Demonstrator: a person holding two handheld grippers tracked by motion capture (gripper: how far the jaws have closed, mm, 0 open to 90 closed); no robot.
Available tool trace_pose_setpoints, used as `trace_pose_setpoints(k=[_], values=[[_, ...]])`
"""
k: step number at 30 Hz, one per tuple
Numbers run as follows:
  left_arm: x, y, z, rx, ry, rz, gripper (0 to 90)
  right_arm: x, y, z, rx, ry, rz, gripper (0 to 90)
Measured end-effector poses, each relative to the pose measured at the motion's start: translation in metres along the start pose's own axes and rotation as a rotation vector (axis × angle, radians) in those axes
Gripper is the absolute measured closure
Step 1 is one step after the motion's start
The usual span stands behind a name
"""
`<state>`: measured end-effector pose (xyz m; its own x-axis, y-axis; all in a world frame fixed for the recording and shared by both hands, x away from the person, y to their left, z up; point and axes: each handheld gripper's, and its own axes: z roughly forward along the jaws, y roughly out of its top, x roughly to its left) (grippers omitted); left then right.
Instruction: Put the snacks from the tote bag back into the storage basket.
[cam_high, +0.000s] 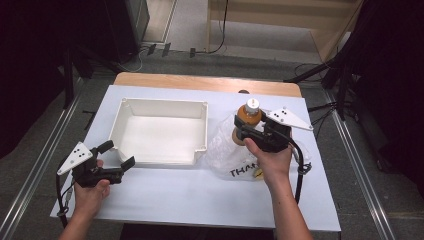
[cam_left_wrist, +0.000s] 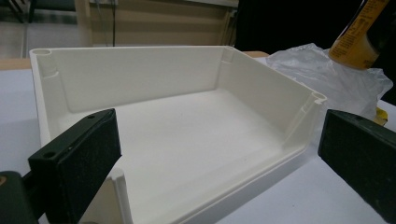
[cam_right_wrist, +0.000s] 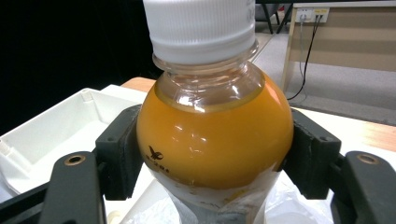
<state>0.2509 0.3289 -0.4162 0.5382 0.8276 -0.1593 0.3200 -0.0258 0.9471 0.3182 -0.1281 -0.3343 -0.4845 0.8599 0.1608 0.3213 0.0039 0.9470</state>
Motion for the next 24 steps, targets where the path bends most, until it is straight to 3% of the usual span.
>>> trace_pose_setpoints(k=[24], values=[[0.001, 0.002, -0.004, -0.016, 0.001, -0.006, 0.0, 0.014, 0.004, 0.021, 0.011, 0.024, -0.008, 30.7]])
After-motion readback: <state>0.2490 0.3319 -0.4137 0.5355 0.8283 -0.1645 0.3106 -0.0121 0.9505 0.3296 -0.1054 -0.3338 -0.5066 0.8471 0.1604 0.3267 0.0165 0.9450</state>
